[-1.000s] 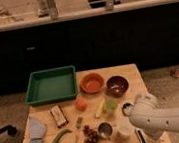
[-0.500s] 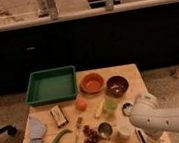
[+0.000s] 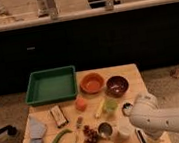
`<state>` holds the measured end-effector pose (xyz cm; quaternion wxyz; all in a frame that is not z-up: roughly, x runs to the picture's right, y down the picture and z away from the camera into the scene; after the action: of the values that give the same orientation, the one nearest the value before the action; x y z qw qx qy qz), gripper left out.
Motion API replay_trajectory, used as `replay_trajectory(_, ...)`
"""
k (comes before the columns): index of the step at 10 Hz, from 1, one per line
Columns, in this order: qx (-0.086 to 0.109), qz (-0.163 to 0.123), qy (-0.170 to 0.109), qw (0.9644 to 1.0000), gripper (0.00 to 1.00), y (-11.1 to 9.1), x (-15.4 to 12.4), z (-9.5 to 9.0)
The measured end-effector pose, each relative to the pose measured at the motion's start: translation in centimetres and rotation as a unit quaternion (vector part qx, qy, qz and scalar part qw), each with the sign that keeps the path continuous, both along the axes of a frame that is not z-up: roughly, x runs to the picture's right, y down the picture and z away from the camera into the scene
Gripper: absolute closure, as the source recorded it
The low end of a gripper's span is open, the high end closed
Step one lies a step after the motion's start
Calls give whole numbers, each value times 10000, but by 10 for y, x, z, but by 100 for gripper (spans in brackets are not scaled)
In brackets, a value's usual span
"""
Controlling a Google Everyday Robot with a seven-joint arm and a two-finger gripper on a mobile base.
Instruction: Place eraser in red bowl
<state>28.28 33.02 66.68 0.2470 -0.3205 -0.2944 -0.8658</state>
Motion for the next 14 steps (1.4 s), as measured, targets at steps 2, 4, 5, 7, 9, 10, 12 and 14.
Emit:
replay_trajectory(2, 0, 0, 0, 10000, 20, 0, 0, 0)
replay_trajectory(4, 3, 13, -22, 10000, 20, 0, 0, 0)
replay_trajectory(5, 63, 39, -78, 9999, 20, -2, 0, -2)
replay_trajectory(7, 234, 87, -159, 9996, 20, -4, -1, -11)
replay_trajectory(9, 364, 148, -259, 9989, 20, -7, -1, -17)
replay_trajectory(10, 442, 211, -348, 9982, 20, -8, 0, -25)
replay_trajectory(12, 579, 228, -534, 9966, 20, -13, -5, -39)
replay_trajectory(14, 626, 221, -570, 9962, 20, -15, -13, -53)
